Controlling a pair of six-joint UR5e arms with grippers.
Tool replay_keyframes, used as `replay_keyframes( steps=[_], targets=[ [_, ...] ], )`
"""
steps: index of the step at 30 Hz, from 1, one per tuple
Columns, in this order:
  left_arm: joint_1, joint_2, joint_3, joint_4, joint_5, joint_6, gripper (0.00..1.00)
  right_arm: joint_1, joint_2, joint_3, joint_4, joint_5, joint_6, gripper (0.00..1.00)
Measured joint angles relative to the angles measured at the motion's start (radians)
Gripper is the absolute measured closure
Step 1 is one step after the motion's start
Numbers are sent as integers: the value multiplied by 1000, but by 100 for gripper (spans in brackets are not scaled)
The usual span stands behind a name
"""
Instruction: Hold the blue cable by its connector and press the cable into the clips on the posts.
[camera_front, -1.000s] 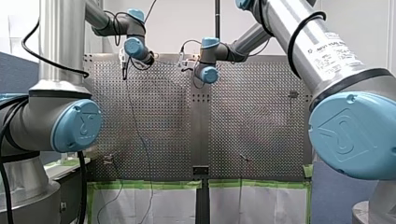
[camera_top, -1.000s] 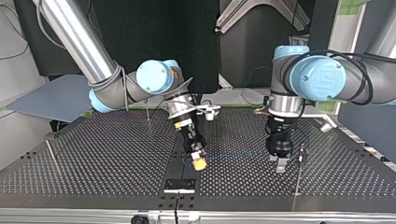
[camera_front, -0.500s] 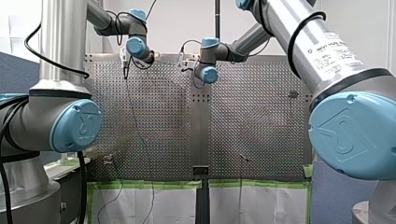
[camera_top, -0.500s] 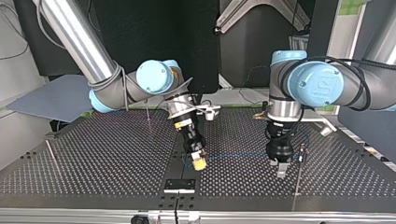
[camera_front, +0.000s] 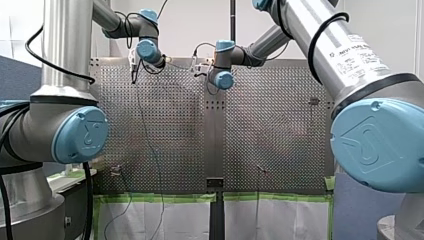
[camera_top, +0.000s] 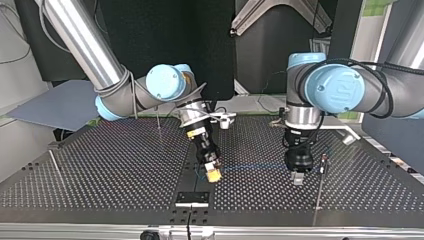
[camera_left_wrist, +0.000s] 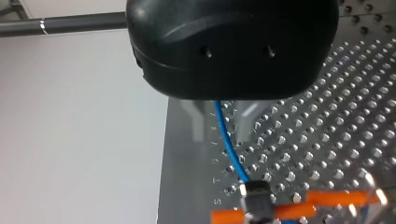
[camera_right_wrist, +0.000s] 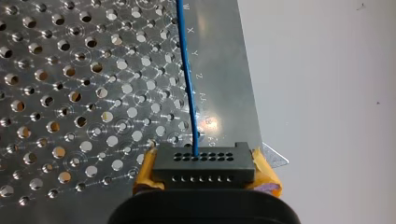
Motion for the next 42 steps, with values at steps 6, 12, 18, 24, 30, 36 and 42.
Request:
replay_keyframes(
  steps=[6, 12, 18, 24, 30, 36, 42],
  targets=[
    [-6, 0, -1, 6, -48, 51, 100, 0, 0, 0, 0, 0, 0, 100],
    [-13, 0, -2, 12, -60, 66, 100, -2, 0, 0, 1, 0, 0, 100],
    [-23, 0, -23, 36, -57, 72, 100, -6, 0, 1, 6, 4, 0, 100],
    [-42, -3, -62, 74, -55, 72, 100, -9, 0, 26, 29, 9, -1, 100],
    [-68, -32, -89, 80, -69, 84, 100, -22, 0, 70, 19, 38, -8, 100],
    [-111, -77, -123, 104, -110, 93, 100, -33, 0, 118, -12, 64, -33, 100],
    [-153, -121, -167, 146, -130, 88, 100, -39, 1, 168, -59, 69, -39, 100]
  ],
)
